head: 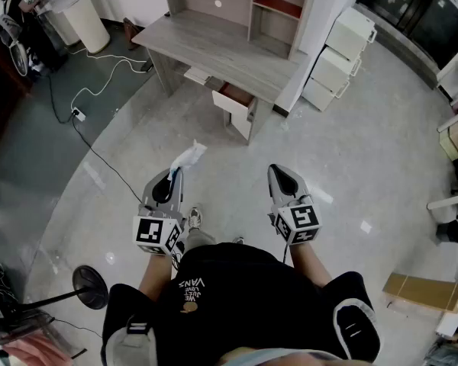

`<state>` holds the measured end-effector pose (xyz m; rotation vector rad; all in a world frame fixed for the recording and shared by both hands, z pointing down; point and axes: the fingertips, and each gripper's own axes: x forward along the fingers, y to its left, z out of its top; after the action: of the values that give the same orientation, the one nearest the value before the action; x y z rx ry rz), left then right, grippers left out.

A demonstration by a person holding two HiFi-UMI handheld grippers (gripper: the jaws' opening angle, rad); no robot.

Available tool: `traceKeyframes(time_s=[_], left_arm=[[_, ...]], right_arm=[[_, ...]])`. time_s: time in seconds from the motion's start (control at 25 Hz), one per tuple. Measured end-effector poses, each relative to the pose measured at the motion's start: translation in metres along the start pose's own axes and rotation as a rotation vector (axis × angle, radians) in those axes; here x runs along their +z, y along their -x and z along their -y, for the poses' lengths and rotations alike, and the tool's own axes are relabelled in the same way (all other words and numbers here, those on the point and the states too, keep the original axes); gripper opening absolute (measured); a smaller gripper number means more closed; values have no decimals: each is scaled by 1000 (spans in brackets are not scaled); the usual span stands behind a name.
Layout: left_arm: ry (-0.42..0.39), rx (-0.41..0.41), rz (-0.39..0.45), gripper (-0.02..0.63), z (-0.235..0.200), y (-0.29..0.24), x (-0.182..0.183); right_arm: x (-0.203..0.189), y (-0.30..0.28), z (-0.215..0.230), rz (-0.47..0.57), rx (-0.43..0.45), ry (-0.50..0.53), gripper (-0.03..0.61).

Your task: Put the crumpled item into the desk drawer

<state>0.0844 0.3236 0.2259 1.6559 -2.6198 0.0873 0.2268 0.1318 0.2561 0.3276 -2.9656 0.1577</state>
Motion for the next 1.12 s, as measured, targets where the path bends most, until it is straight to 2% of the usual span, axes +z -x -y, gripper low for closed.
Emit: traceKeyframes(time_s=[0.16,0.36,0.88,1.0,1.12], left_arm=[[11,-9,1,63,-6,-7,-4],[32,-41,-9,63,-35,-29,-10],[28,-302,-26,63,-144,-108,-17],[25,-376,-35,63,-162,-123,-22],[16,-438,-45,63,-177,-137,-28]], right_arm=[[-2,-8,1,-10,4,-12,2],[8,-35,-2,43,-12,-69,2],[22,-129,-31,51,-265,-91,5],[18,-143,-41,50,-326,-101,52],[14,-154,-48,55,-381,-112,54]])
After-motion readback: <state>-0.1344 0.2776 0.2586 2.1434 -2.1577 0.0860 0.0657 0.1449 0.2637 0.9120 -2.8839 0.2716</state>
